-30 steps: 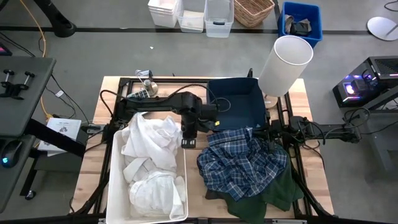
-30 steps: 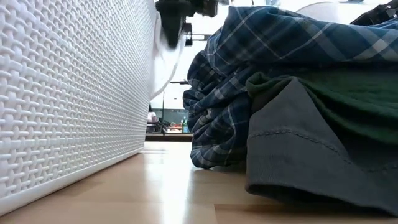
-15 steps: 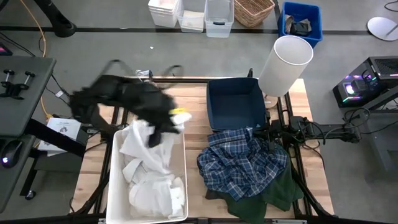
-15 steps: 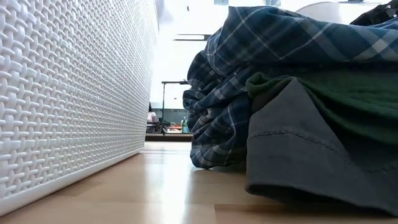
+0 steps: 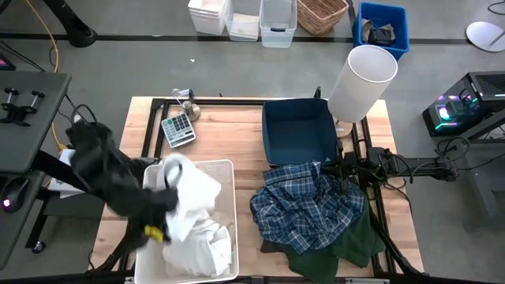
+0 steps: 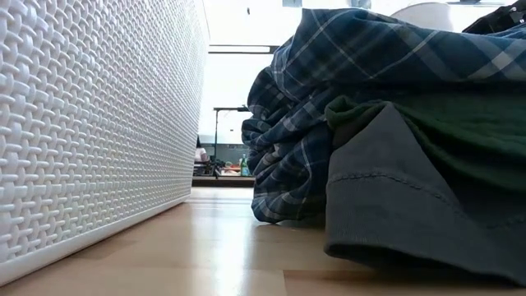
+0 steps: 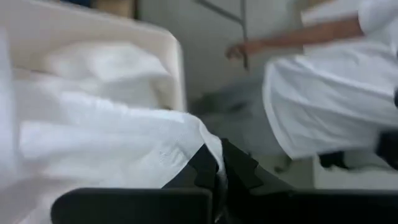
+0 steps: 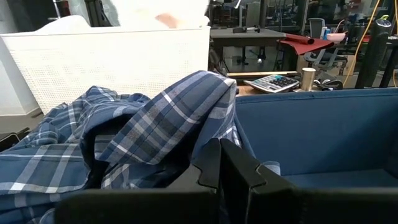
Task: Sort clothes
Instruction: Put the white shirt into the white bin
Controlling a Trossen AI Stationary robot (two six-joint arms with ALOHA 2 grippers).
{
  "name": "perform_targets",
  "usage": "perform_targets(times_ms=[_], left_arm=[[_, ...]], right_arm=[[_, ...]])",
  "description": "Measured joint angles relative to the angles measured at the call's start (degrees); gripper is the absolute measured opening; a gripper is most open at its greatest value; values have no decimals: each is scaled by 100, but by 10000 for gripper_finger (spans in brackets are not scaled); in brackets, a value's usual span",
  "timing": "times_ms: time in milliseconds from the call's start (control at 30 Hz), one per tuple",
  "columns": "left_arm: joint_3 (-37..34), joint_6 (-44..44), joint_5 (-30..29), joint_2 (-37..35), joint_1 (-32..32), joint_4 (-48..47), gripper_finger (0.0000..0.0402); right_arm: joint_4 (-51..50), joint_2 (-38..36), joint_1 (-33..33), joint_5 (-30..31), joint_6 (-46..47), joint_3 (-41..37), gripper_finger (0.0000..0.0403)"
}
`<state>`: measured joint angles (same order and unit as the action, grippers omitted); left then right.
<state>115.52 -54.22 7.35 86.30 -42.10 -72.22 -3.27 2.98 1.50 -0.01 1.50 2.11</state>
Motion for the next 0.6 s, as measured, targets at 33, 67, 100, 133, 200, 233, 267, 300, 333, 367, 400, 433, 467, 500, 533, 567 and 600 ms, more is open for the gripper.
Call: perform_targets(times_ms=[33, 67, 100, 133, 200, 233, 267, 300, 333, 367, 400, 433, 467, 500, 533, 567, 600], left_arm=[[-323, -47, 153, 0, -44, 346, 0], [-625, -72, 281, -2, -57, 655, 0], [-979, -57, 395, -10, -39, 980, 0], [-1338, 3, 505, -36, 4, 1349, 0], [-2107, 140, 838, -116, 175, 2176, 0], [-2521, 196, 1070, -161, 282, 2684, 0], [-2939, 244, 1338, -209, 399, 3275, 0], [-3346, 251, 1531, -256, 522, 3872, 0], [-3758, 196, 1674, -299, 644, 4490, 0], [-4144, 63, 1794, -335, 747, 5116, 0], [-4489, -127, 1876, -372, 832, 5649, 0], [-4820, -325, 1974, -410, 902, 6035, 0], [-5105, -492, 2072, -454, 946, 6284, 0], [-5339, -578, 2115, -496, 961, 6349, 0], [-5543, -601, 2114, -543, 957, 6316, 0], [-5723, -588, 2097, -576, 952, 6205, 0], [-5884, -560, 2050, -588, 950, 6083, 0]], right_arm=[[0, 0, 0, 0, 0, 0, 0], [0, 0, 0, 0, 0, 1, 0], [0, 0, 2, -1, 0, 2, 0], [0, 0, 2, 0, 0, 1, 0], [0, 0, 2, 0, -1, 1, 0], [0, 0, 2, -1, -2, 2, 0], [0, 0, 0, 0, 0, 1, 0], [-1, 0, 2, 0, -1, 2, 0], [0, 0, 2, 0, 0, 2, 0], [0, 0, 2, 0, 0, 1, 0], [0, 0, 0, -1, 0, 1, 0], [0, 0, 2, 0, 0, 2, 0], [0, 0, 1, 0, 0, 0, 0], [0, 0, 2, -2, 0, 0, 0], [0, 0, 0, 0, 0, 2, 0], [0, 0, 2, -1, 0, 1, 0], [0, 0, 0, 0, 0, 0, 0]])
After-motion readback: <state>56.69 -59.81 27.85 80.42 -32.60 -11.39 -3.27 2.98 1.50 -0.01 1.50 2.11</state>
